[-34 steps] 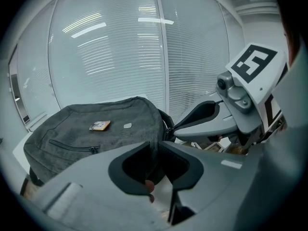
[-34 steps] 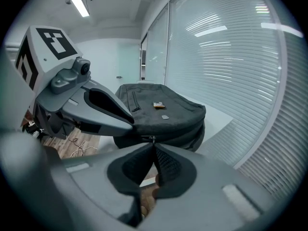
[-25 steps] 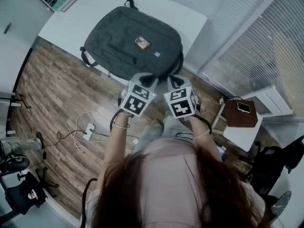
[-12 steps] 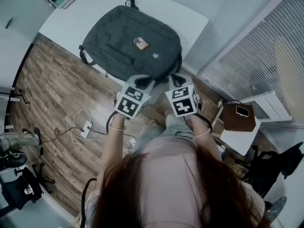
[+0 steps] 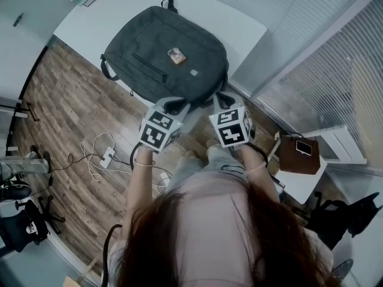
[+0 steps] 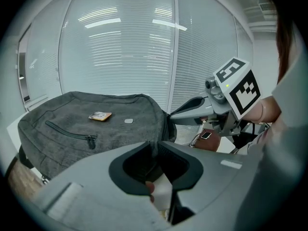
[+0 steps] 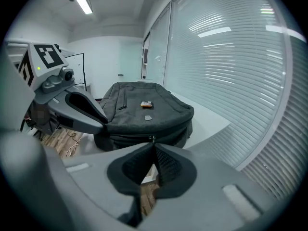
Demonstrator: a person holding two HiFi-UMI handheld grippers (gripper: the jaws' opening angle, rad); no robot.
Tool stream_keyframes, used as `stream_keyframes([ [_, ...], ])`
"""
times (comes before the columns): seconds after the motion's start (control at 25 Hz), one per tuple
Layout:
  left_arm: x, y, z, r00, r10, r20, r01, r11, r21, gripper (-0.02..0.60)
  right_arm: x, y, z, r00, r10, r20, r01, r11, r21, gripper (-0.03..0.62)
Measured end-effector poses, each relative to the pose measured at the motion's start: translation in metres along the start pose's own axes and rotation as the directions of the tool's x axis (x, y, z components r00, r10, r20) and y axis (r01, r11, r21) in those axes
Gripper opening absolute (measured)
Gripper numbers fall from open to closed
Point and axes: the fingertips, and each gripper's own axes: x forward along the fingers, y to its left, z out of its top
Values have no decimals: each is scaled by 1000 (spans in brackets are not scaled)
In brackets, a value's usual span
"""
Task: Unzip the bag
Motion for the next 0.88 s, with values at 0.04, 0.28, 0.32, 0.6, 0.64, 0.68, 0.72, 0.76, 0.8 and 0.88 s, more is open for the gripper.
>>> stream_keyframes([
  [0.04,0,-1,-1,1000,-2,-3,2,1000,-7,58,0,-1,0,1000,3,1,-3,1000,-5,12],
  [0.28,1,-2,-2,1000,-5,-12,5,1000,-23,58,4,-13,2,1000,25,7,-24,999,-29,12],
  [0.32,1,-1,-2,1000,-7,-11,7,1000,-24,58,5,-15,3,1000,28,9,-28,999,-31,12],
  [0.6,3,-2,-2,1000,-17,3,17,999,-45,57,10,-30,4,999,50,17,-49,997,-60,12],
  [0.64,4,-2,-2,1000,-16,0,16,999,-49,57,10,-33,4,999,51,16,-50,997,-66,12],
  [0.68,4,-1,-3,1000,-14,-3,14,999,-53,57,11,-35,5,998,54,17,-52,996,-71,12],
  [0.72,4,-1,-3,1000,-10,-7,9,998,-56,57,13,-37,5,998,57,19,-55,996,-74,12],
  [0.76,5,0,-3,1000,-5,-13,4,998,-60,57,14,-39,6,998,60,21,-58,995,-78,12],
  [0.8,5,0,-3,1000,0,-19,-1,998,-63,57,15,-41,7,998,63,24,-61,995,-82,12],
  [0.88,6,0,-3,999,11,-30,-13,998,-67,57,16,-44,8,997,71,31,-68,994,-89,12],
])
